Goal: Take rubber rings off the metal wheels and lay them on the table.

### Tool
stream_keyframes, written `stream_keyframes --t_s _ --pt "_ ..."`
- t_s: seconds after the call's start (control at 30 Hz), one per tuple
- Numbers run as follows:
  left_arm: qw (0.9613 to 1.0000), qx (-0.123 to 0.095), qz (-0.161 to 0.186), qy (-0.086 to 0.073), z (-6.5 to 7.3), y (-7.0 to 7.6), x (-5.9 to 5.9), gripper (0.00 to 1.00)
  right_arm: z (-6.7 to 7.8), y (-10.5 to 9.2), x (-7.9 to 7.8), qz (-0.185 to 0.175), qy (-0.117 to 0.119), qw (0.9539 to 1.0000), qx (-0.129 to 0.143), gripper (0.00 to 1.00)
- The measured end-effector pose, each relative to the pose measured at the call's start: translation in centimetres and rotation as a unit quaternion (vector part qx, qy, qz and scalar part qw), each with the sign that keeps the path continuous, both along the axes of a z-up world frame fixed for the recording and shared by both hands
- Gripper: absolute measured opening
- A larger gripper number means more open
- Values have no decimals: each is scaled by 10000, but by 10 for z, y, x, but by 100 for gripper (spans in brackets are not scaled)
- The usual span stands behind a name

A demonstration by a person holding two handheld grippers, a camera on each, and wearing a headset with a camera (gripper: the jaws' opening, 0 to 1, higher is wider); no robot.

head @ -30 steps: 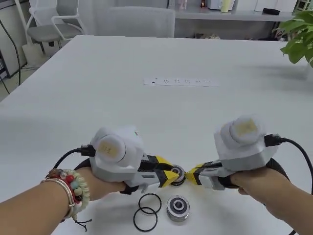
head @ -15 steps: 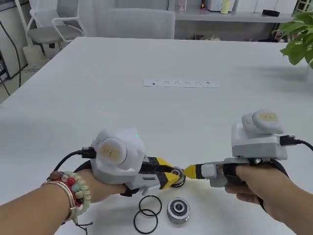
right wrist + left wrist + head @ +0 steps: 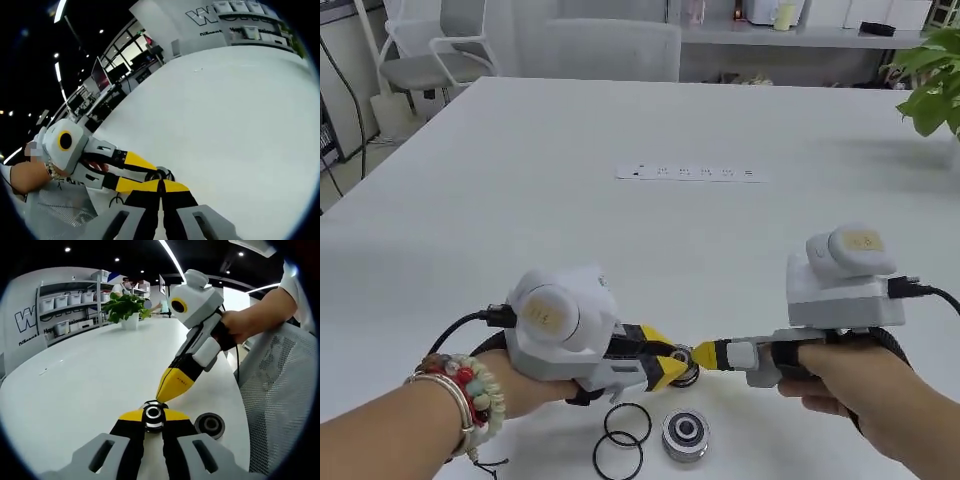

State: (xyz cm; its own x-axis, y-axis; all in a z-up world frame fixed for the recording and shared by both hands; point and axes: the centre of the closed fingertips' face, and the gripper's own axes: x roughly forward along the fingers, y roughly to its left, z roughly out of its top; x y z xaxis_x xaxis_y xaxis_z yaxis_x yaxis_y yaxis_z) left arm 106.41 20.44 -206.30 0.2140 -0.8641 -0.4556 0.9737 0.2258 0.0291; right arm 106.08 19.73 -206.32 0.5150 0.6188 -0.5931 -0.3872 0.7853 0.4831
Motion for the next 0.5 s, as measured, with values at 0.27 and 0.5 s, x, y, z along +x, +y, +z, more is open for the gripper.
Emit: stream_keyframes --t_s 0.27,0.5 --pt "10000 -3 13 -11 0 0 1 8 3 3 0 103 -84 9999 -58 0" --pt "10000 -5 17 -11 0 -1 1 8 3 4 -1 194 -169 9995 -189 0"
